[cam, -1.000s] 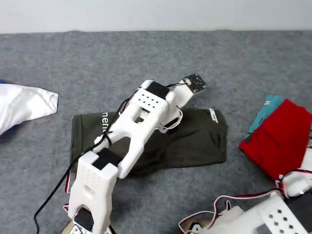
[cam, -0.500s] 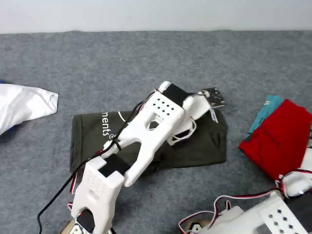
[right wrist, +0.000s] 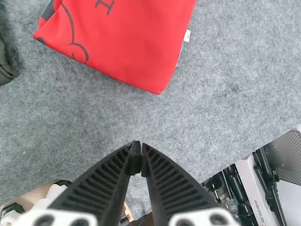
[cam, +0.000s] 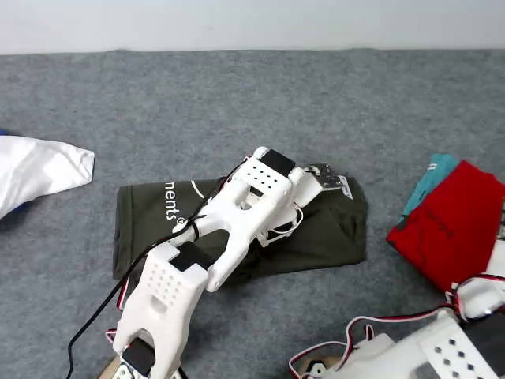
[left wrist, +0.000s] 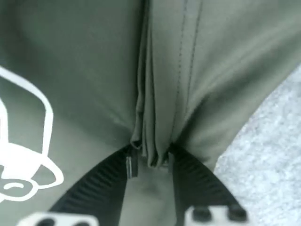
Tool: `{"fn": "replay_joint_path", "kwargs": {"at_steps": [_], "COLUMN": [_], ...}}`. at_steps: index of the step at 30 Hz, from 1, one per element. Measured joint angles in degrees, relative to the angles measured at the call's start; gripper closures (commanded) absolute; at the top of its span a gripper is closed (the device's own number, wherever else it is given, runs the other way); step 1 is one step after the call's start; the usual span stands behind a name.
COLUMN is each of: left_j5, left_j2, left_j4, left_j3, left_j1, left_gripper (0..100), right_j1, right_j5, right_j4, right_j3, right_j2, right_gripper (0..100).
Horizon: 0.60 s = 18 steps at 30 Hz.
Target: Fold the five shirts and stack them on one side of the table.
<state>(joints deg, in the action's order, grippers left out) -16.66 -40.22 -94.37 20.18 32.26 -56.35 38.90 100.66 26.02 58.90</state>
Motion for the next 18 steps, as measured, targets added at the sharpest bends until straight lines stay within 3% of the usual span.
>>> {"fn": "replay_joint_path", "kwargs": {"at_steps": [12,18], "left_j5": [0.26,2.02], "left_j2": [10.64,11.6], "left_j4": [-2.46,-2.64], "left_j3": [3.25,4.4], "left_j1": [0.79,0.7], "left_gripper": [89,96], "right_j1": [0.0,0.0], "right_j5": [0.0,0.0], "right_j4": [0.0,0.0], "right_j3": [0.0,0.0], "right_j2": [0.0,0.0], "right_gripper": [98.7,98.7]}}
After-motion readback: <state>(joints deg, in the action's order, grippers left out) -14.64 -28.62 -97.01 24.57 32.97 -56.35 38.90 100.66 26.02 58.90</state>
